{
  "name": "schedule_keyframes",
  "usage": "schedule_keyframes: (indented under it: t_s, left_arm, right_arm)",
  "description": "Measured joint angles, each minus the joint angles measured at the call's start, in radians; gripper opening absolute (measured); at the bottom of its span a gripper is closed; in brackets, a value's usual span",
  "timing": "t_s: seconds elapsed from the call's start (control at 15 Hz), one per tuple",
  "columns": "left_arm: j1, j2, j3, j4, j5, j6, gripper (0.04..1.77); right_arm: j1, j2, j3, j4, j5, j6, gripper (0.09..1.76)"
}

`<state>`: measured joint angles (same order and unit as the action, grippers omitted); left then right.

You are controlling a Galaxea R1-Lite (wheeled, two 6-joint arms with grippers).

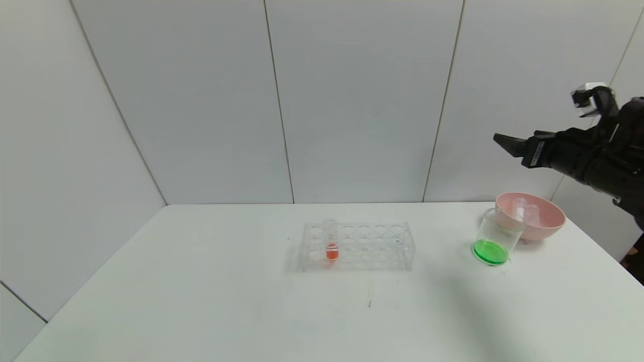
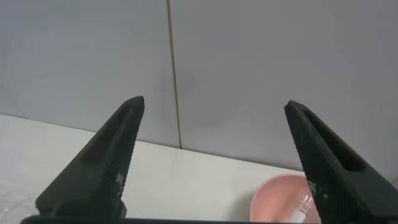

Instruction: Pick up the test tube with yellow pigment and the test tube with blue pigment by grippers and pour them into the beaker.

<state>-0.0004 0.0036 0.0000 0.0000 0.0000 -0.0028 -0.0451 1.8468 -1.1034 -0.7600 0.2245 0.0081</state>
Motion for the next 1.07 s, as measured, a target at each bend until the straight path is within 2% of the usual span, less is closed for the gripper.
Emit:
schedule_keyframes:
  t_s: [0.47,0.8,0.93,1.07]
  left_arm:
    - [0.000,0.000,0.000,0.000,0.000,0.000,1.76]
    - [0.000,0.000,0.000,0.000,0.000,0.000,1.76]
    - [0.000,0.000,0.000,0.000,0.000,0.000,1.76]
    - [0.000,0.000,0.000,0.000,0.000,0.000,1.76]
  right_arm:
    - [-0.006,-0.526,0.364,-0.003,-0.010,0.000,1.67]
    - [-0.011,-0.955,0.553,0.017,-0.017,0.019,1.69]
    - [-0.013,-1.121,0.600,0.068,-0.019,0.021,1.69]
    - [-0.014,-1.275,0.625,0.173,-0.019,0.021,1.70]
